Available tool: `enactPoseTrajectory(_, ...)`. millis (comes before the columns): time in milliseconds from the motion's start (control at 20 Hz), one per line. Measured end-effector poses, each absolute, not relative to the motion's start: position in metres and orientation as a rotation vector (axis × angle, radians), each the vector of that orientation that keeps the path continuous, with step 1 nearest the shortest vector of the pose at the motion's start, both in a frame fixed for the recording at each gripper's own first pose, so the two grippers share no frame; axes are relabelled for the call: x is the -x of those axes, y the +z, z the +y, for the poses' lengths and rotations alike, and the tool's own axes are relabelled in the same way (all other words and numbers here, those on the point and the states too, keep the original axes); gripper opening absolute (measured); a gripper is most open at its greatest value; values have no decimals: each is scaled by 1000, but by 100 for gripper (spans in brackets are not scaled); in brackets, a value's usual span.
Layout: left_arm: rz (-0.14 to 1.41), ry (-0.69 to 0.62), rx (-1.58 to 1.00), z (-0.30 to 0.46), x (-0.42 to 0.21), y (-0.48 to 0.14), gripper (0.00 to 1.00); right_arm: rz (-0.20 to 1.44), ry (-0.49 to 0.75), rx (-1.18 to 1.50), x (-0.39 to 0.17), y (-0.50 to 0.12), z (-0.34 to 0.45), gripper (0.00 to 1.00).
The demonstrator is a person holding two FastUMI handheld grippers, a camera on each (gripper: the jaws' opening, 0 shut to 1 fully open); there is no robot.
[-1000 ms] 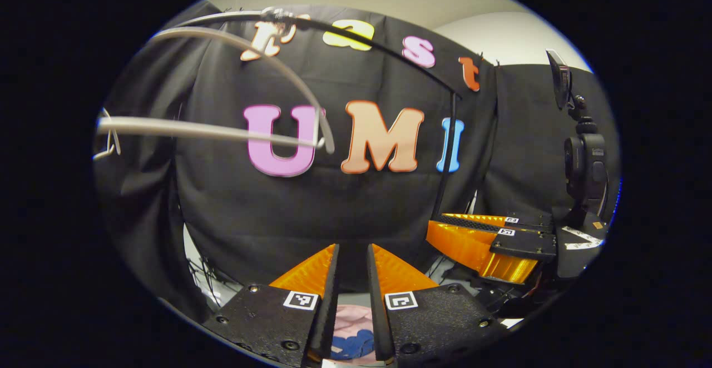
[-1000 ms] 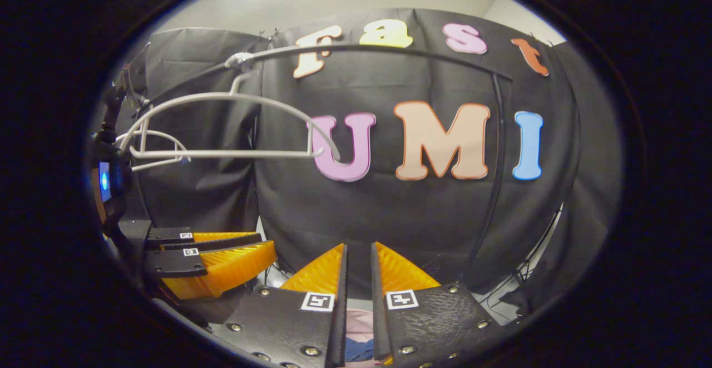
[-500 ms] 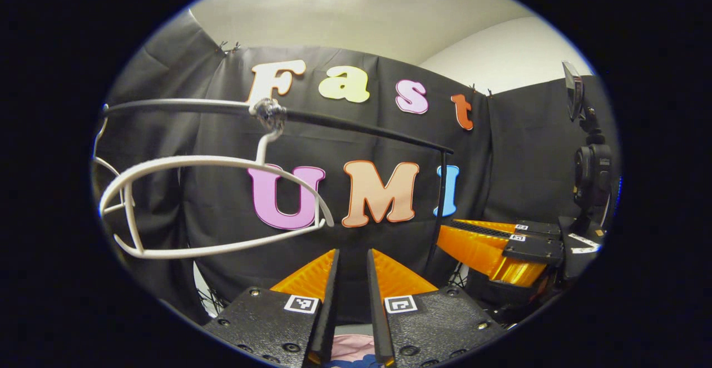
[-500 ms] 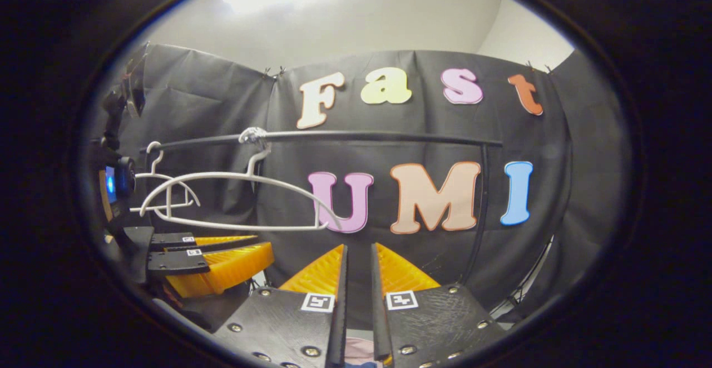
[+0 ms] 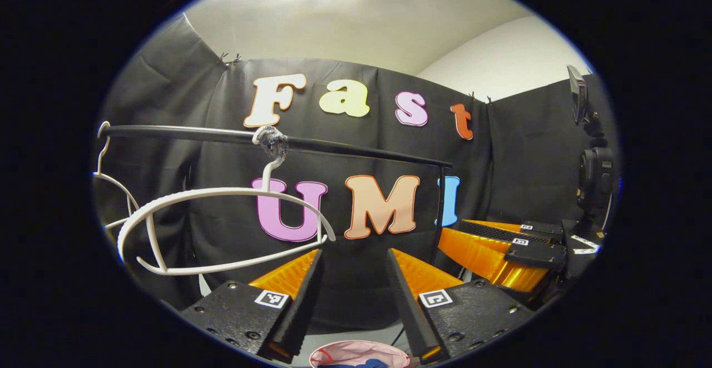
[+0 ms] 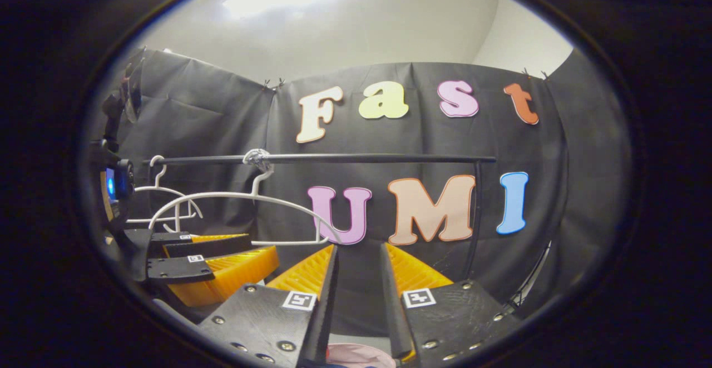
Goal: Grasp the clothes on the hanger with both hands and then place them into the laundry hamper below.
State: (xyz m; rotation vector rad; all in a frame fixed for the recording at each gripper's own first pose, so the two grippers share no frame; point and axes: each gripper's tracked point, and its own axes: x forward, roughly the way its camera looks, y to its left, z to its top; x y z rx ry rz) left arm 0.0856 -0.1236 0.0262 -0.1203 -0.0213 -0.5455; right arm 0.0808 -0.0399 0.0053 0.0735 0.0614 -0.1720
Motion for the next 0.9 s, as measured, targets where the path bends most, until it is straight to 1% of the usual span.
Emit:
enactPoseTrajectory(50,-24,-543,123,-124,-85,29,72,61,-172,-73,-80,6,-40,43)
enactPoseTrajectory(100,-26,-541,124,-124,-85,31,75,60,-170,-74,-78,7,-41,51)
enactPoseTrajectory(150,-29,-538,123,-124,-86,31,85,59,-170,-76,-78,8,-42,60)
enactPoseTrajectory(200,-29,-531,122,-123,-86,32,89,58,-172,-79,-79,8,-44,69)
enactPoseTrajectory(250,-28,-529,122,-122,-85,31,94,57,-176,-82,-76,9,-45,71)
enactPoseTrajectory(400,-26,-521,120,-124,-89,34,94,49,-187,-90,-74,11,-49,100)
enactPoseTrajectory(450,-26,-517,118,-124,-90,35,95,47,-189,-91,-73,11,-50,97)
enactPoseTrajectory(500,-29,-515,119,-123,-91,35,94,48,-191,-91,-73,11,-51,99)
enactPoseTrajectory(850,-40,-512,122,-126,-88,39,95,52,-202,-89,-69,10,-58,100)
enactPoseTrajectory(900,-40,-514,123,-127,-88,39,95,52,-202,-88,-68,11,-59,97)
